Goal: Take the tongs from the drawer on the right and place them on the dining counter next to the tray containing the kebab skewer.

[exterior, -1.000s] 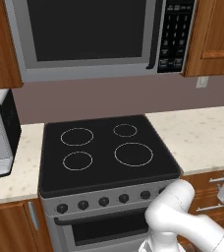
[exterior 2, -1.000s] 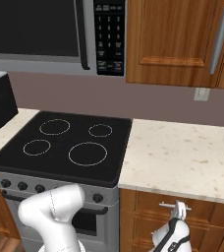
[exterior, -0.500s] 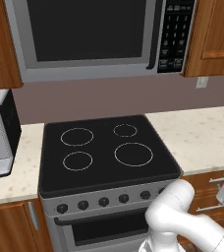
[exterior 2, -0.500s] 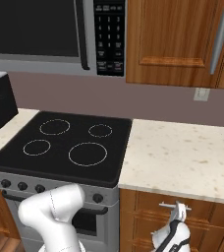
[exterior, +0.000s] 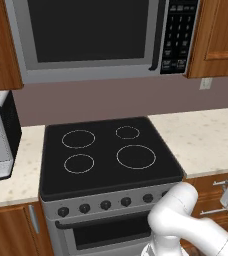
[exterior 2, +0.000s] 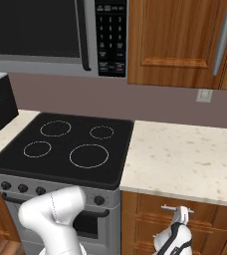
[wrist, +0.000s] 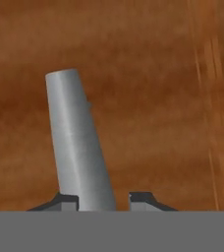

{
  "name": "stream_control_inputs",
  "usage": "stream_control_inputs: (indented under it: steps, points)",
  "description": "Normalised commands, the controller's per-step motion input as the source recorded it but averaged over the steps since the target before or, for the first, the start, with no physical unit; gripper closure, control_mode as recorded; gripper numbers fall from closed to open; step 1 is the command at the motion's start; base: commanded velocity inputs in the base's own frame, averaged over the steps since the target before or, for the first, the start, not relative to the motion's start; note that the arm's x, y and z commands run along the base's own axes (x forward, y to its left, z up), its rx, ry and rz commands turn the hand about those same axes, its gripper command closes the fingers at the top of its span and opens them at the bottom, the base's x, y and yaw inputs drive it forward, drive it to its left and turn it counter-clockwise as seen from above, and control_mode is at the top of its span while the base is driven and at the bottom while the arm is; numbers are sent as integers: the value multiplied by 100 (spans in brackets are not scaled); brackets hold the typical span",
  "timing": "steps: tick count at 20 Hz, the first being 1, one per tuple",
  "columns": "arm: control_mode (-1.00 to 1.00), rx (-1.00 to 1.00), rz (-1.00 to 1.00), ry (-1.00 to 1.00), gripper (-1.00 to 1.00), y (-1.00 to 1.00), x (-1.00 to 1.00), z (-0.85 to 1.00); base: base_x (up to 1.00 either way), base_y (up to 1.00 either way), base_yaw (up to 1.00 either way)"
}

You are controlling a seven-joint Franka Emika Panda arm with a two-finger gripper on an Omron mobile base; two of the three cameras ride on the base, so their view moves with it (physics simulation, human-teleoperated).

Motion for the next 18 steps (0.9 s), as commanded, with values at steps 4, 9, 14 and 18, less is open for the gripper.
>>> stream_control_inputs:
  steps: [4,9,14,18]
  points:
    - [-100,0,0,2,100,0,13,0,0,0,0]
    - [-100,-2,0,3,100,0,0,-3,0,0,0]
    - [-100,-6,0,9,100,-9,-59,-24,0,0,0]
    - [-100,-7,-3,6,100,-37,-100,-50,0,0,0]
